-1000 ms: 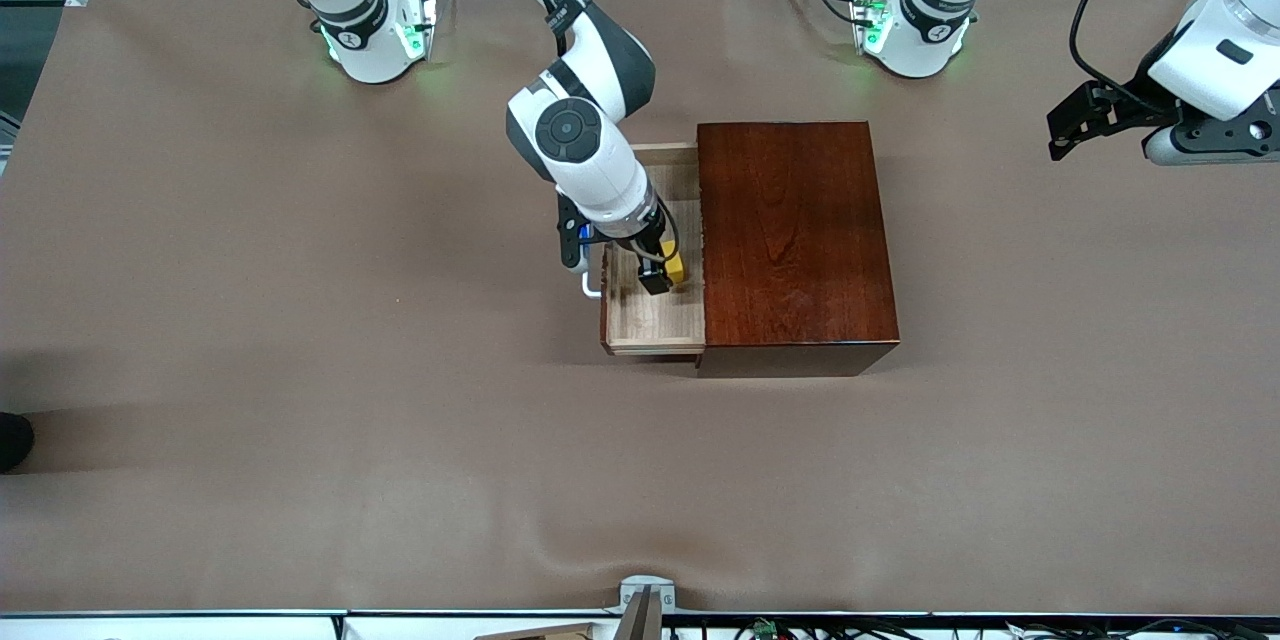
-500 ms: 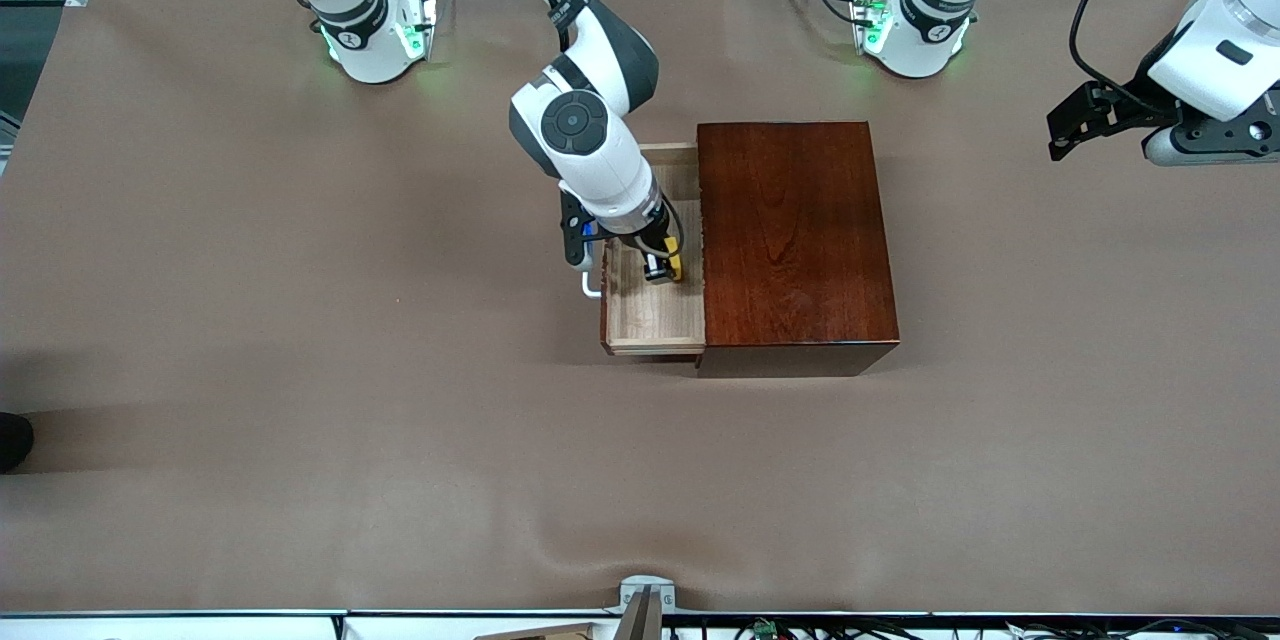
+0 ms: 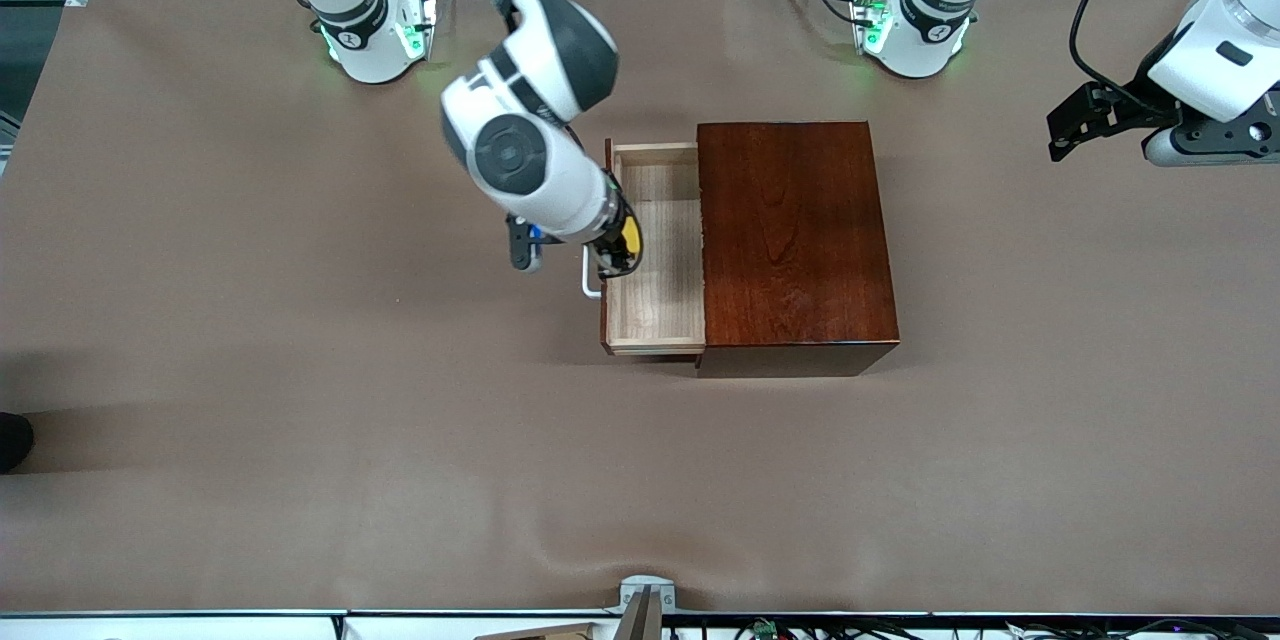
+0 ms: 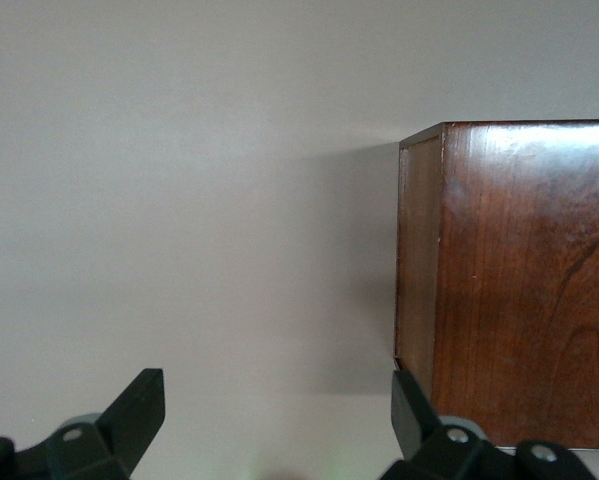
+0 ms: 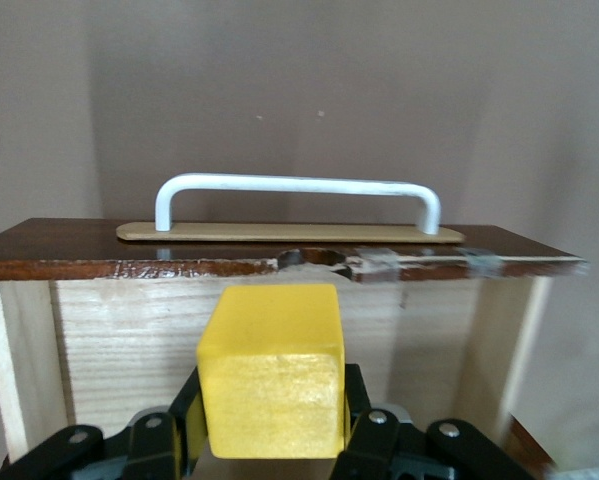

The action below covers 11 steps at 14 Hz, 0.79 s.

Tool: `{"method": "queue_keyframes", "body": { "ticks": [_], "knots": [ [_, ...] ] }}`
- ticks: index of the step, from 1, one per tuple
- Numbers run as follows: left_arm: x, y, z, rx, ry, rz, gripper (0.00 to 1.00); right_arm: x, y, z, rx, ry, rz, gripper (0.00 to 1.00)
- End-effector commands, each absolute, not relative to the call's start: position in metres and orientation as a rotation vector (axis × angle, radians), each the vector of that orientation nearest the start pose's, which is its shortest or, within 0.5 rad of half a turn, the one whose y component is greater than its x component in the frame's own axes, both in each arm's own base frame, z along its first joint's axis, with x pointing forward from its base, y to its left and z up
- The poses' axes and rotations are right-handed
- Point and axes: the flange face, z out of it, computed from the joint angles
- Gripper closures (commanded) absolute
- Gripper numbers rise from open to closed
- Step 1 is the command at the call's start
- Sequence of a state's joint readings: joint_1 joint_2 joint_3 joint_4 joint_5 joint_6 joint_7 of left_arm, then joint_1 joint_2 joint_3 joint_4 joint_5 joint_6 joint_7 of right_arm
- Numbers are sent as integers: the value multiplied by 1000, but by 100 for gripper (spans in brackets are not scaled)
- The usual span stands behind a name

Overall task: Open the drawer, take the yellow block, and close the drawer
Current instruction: 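Carry the yellow cube away from the cabinet with the right gripper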

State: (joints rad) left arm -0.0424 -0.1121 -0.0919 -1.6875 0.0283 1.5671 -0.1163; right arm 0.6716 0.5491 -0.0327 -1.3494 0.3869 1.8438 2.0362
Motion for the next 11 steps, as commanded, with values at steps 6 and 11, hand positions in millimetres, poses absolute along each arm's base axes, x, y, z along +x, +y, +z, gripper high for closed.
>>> {"method": "queue_keyframes", "body": {
  "ticks": [6, 11],
  "knots": [
    [516, -67, 629, -3115, 40, -1, 0, 544, 426, 443, -2536, 1771, 595, 100],
    [516, -67, 628, -3115, 40, 1, 0, 553, 382, 472, -2711, 1546, 523, 100]
  ]
}}
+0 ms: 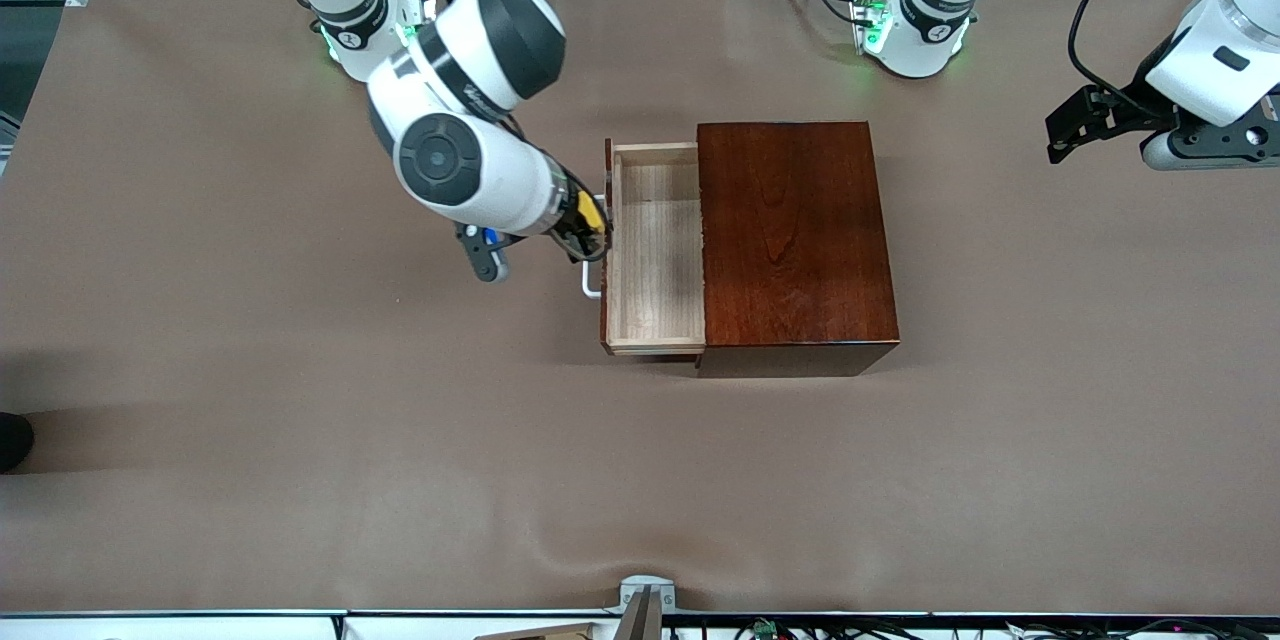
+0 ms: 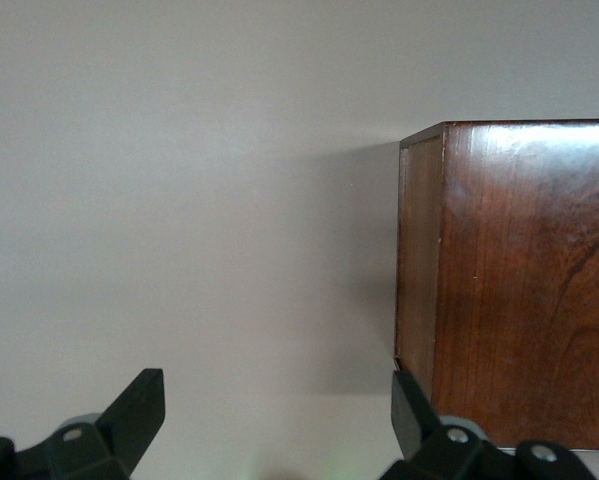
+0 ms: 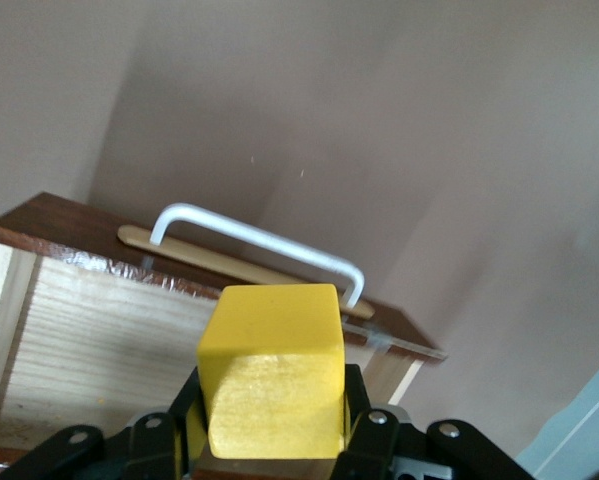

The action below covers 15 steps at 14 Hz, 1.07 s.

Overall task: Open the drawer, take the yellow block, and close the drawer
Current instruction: 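Carry the yellow cube away from the cabinet with the right gripper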

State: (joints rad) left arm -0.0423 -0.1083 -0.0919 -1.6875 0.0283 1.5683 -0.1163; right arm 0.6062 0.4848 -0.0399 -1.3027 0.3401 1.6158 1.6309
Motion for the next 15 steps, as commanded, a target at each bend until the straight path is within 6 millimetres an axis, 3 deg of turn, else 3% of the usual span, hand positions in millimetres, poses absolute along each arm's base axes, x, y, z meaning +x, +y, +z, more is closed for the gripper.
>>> {"method": "queue_keyframes", "body": {
  "ticks": [1, 3, 9, 12, 13, 15],
  "knots": [
    [516, -67, 628, -3115, 40, 1, 0, 556, 373, 474, -2758, 1494, 498, 100],
    [516, -67, 629, -3116, 40, -1, 0, 562, 362, 480, -2768, 1452, 481, 100],
    [517, -68, 629, -3116, 40, -6, 0, 597, 267, 512, -2796, 1229, 459, 100],
    [518, -71, 629, -3116, 35, -9, 0, 604, 236, 499, -2851, 1100, 512, 100],
    [518, -71, 629, -3116, 35, -9, 0, 605, 232, 498, -2861, 1103, 505, 100],
    [518, -71, 629, -3116, 35, -9, 0, 616, 203, 492, -2902, 1108, 467, 100]
  ]
}}
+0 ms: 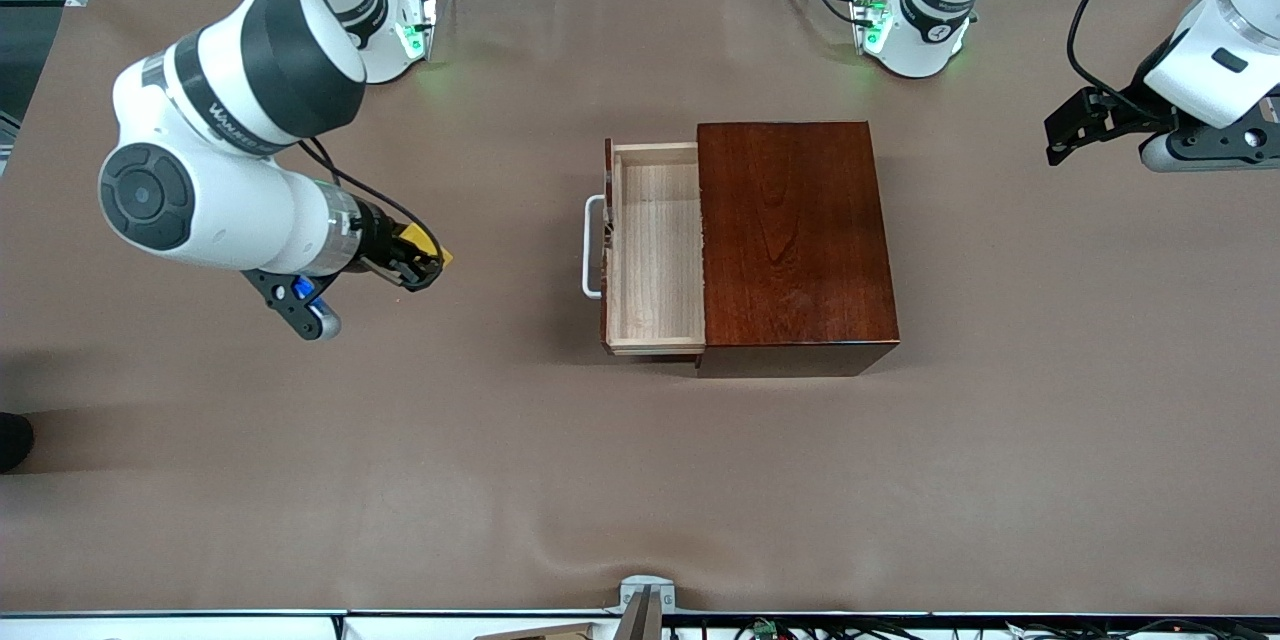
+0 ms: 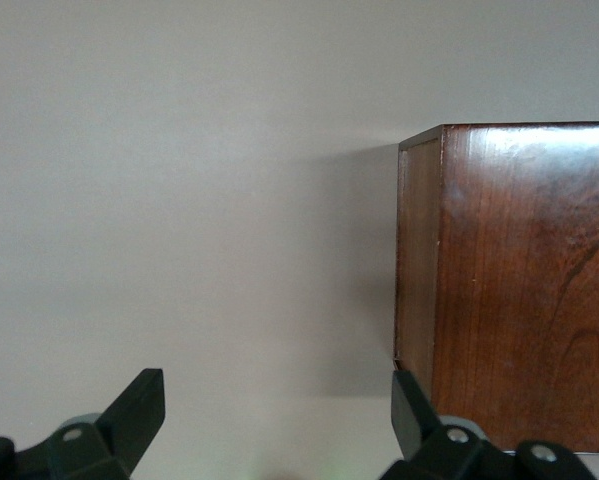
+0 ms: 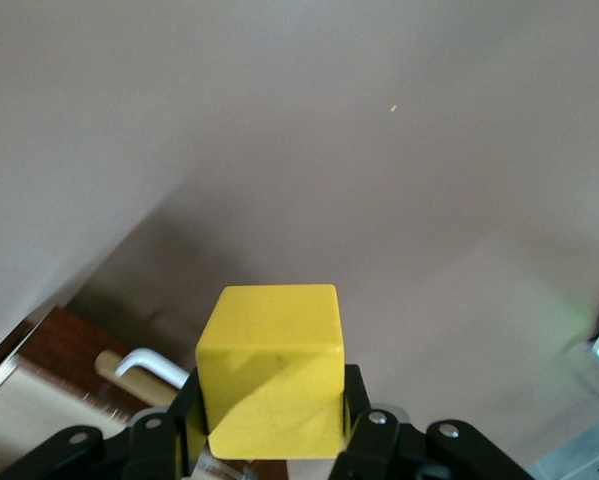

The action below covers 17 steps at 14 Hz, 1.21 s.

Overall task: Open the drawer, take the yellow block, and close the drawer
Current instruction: 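Carry the yellow cube away from the cabinet with the right gripper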

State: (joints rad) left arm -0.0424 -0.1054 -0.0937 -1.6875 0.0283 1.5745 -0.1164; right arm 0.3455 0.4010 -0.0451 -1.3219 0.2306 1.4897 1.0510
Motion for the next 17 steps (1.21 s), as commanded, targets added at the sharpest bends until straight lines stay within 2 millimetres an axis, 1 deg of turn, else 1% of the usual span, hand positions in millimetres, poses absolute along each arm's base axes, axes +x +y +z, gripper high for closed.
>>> {"method": "queue_keyframes", "body": {
  "ticks": [1, 3, 4, 5, 6, 7, 8, 9, 11, 12, 13, 14, 15, 16, 17],
  "knots": [
    [519, -71, 629, -3116, 35, -6, 0, 621, 191, 489, -2916, 1061, 460, 100],
    [518, -72, 629, -3117, 30, -7, 0, 631, 156, 479, -2913, 1030, 466, 100],
    [519, -71, 629, -3117, 28, -7, 0, 633, 142, 471, -2919, 986, 474, 100],
    [518, -72, 629, -3117, 30, -7, 0, 636, 125, 457, -2920, 961, 478, 100],
    [519, -72, 628, -3116, 31, -4, 0, 637, 111, 436, -2919, 943, 481, 100],
    [520, -72, 626, -3116, 31, 1, 0, 637, 99, 422, -2919, 921, 477, 100],
    [520, -72, 626, -3116, 28, 1, 0, 635, 89, 410, -2921, 897, 485, 100],
    [520, -73, 625, -3116, 31, 3, 0, 634, 79, 404, -2927, 876, 496, 100],
    [522, -80, 622, -3119, 43, 13, 0, 632, 49, 387, -2955, 854, 502, 100],
    [525, -89, 621, -3120, 62, 10, 0, 629, 41, 379, -2967, 801, 500, 100],
    [531, -107, 619, -3121, 93, 10, 0, 626, 34, 370, -2970, 767, 491, 100],
    [536, -128, 617, -3124, 106, 10, 0, 622, 21, 363, -2981, 745, 462, 100],
    [539, -152, 615, -3128, 85, 9, 0, 620, 3, 351, -3001, 693, 431, 100],
    [541, -178, 613, -3136, 51, 10, 0, 617, -18, 341, -3001, 642, 414, 100],
    [543, -203, 608, -3142, -5, 19, 0, 613, -32, 332, -3000, 604, 415, 100]
  ]
}}
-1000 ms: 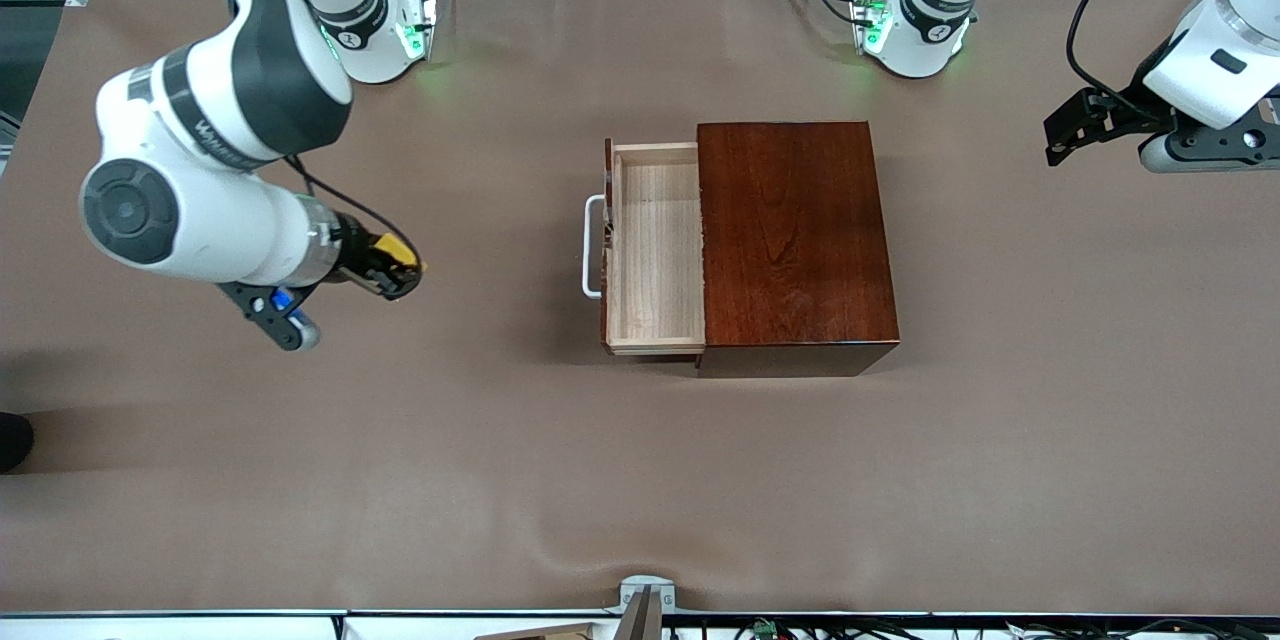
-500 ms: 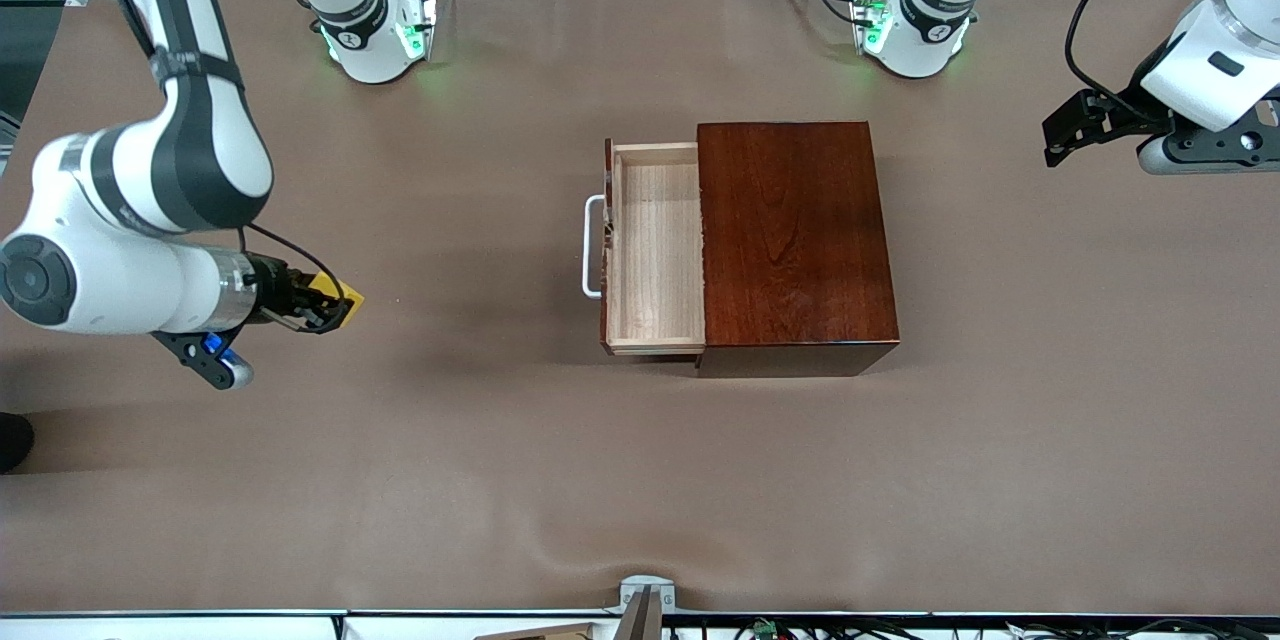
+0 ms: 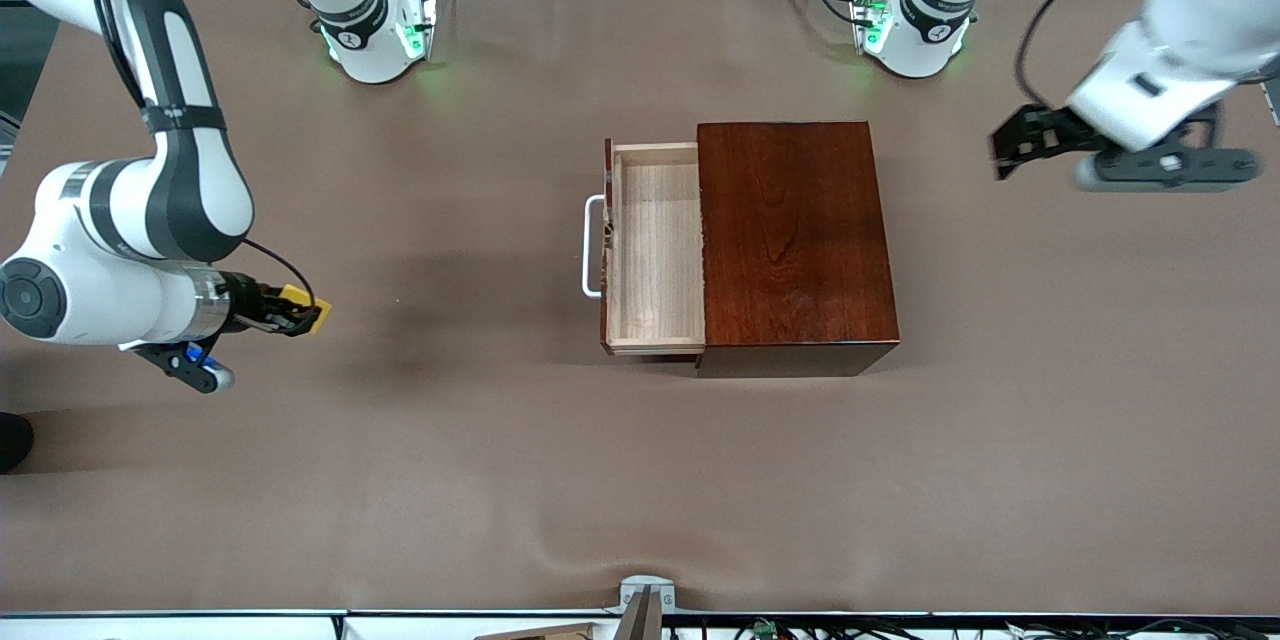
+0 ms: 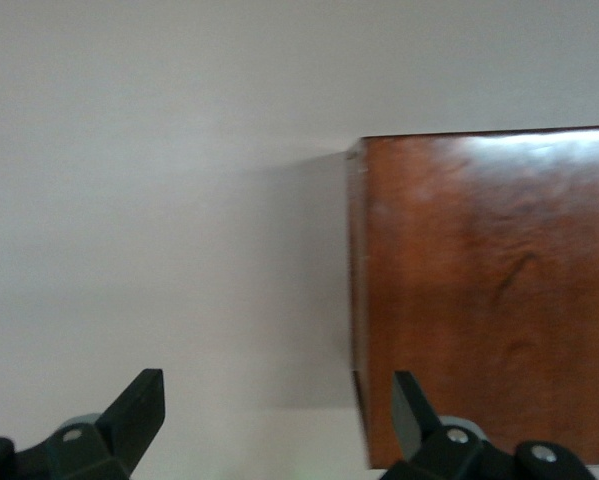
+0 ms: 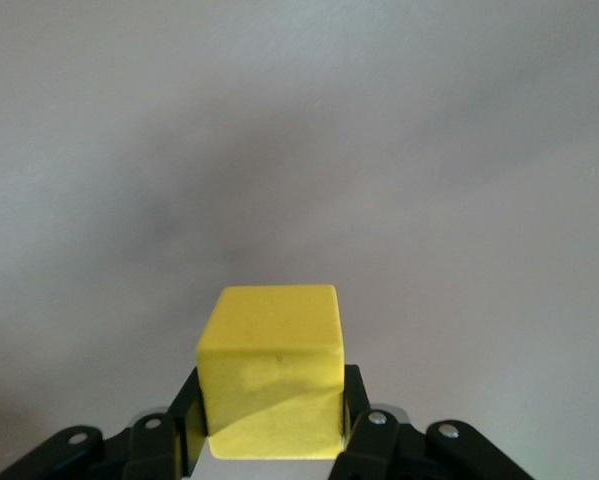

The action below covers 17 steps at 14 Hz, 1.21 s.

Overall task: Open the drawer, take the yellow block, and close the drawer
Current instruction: 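Reach the left gripper to the drawer front while the right gripper holds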

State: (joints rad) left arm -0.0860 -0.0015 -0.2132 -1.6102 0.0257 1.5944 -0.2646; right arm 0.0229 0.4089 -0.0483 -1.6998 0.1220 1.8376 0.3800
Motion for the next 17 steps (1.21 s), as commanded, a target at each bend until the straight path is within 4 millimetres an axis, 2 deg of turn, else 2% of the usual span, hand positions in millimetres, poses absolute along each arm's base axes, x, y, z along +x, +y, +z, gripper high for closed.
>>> {"method": "queue_keyframes", "body": {
  "ticks": [1, 2, 5, 7, 10, 13, 15, 17],
  "knots": [
    [544, -232, 598, -3150, -57, 46, 0, 606, -38, 322, -2997, 607, 430, 100],
    [546, -259, 594, -3162, -104, 52, 0, 601, -45, 311, -2997, 616, 426, 100],
    [546, -339, 572, -3188, -247, 85, 0, 586, -70, 281, -3025, 495, 369, 100],
    [534, -398, 552, -3228, -355, 57, 0, 580, -74, 271, -3029, 477, 353, 100],
    [520, -479, 514, -3287, -686, 15, 0, 578, -91, 263, -3047, 408, 323, 100],
    [505, -548, 468, -3277, -988, 67, 0, 576, -104, 251, -3049, 333, 316, 100],
    [495, -584, 436, -3274, -1210, 27, 0, 570, -112, 241, -3048, 337, 308, 100],
    [476, -617, 413, -3264, -1296, -49, 0, 564, -111, 227, -3053, 326, 296, 100]
  ]
}}
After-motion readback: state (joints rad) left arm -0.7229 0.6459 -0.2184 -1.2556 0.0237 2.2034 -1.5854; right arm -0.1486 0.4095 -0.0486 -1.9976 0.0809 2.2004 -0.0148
